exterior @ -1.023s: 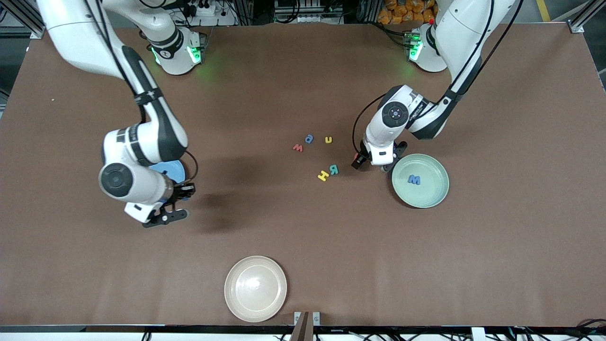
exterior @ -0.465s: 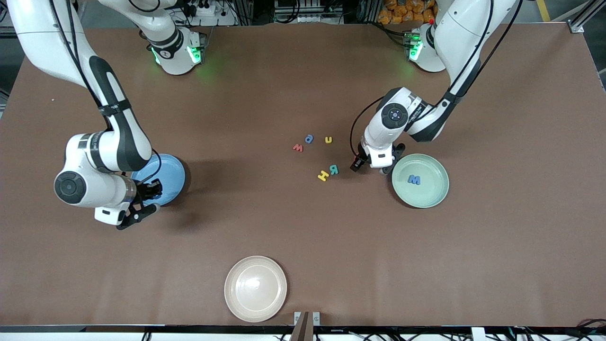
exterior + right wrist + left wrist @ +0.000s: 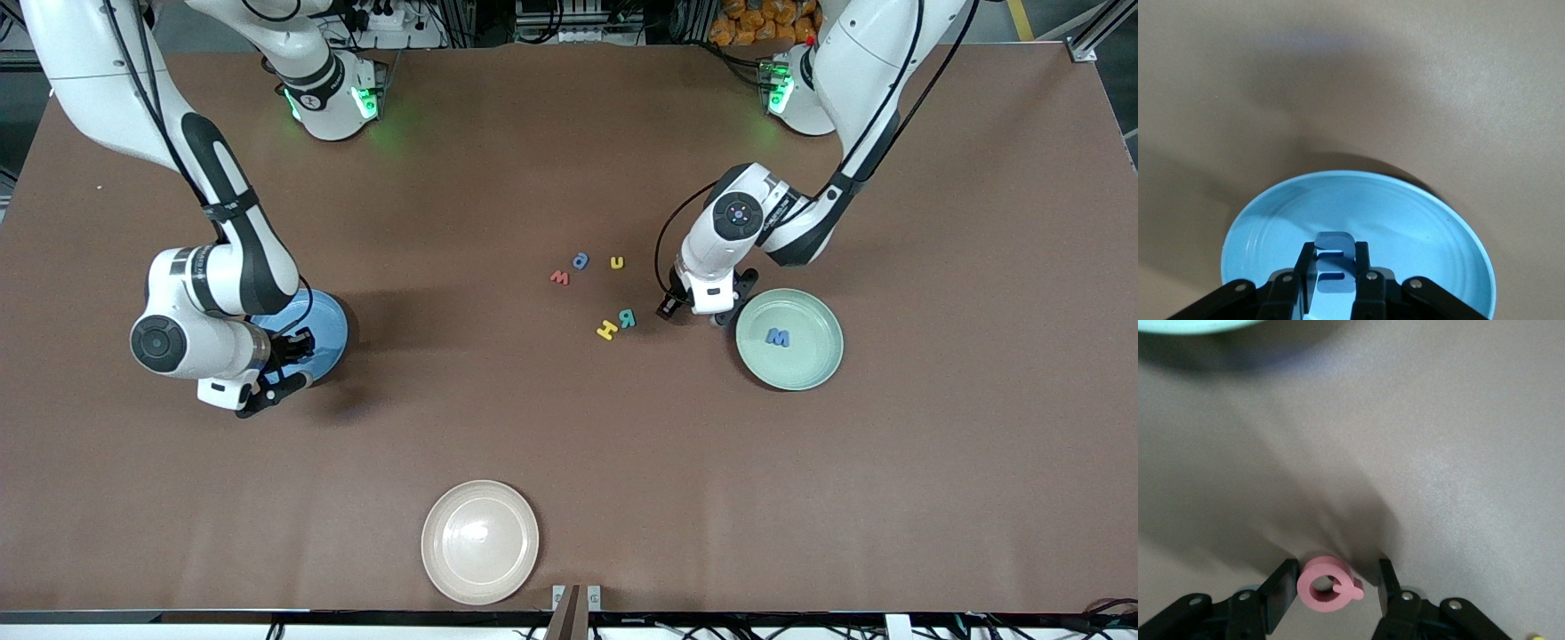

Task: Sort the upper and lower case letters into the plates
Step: 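Release the m while the left gripper places the pink Q on the green plate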

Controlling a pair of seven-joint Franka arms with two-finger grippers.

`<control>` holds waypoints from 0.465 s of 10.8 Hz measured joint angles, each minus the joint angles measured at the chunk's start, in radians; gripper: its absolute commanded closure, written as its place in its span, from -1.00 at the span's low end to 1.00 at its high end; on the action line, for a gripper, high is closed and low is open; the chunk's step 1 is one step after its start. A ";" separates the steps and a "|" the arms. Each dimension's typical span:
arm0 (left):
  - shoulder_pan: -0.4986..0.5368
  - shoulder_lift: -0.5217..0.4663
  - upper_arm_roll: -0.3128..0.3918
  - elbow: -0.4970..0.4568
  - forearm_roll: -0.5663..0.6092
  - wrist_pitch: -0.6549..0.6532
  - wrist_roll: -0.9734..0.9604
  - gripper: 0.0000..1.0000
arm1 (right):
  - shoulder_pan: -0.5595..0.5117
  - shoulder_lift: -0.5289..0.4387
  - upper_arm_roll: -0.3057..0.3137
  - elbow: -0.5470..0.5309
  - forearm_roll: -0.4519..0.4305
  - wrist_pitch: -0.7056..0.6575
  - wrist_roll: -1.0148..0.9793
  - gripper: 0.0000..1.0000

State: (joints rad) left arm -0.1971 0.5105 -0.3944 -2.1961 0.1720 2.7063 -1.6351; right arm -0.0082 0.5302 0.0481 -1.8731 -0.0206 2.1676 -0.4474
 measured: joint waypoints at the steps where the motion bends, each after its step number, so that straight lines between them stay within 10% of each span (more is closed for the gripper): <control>1: -0.004 0.000 0.000 0.000 0.000 0.000 -0.001 0.00 | 0.000 0.000 -0.001 -0.002 0.000 0.002 -0.001 0.96; 3: -0.011 0.000 0.000 0.001 0.000 0.000 -0.002 0.22 | 0.000 0.000 -0.002 -0.002 0.000 0.003 -0.002 0.40; 5: -0.013 -0.004 0.000 0.002 0.000 -0.001 -0.003 0.32 | 0.000 -0.001 -0.002 -0.004 0.000 0.003 -0.002 0.79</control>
State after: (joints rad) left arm -0.2100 0.5062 -0.3943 -2.1938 0.1722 2.7051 -1.6382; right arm -0.0083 0.5297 0.0458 -1.8775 -0.0206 2.1704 -0.4492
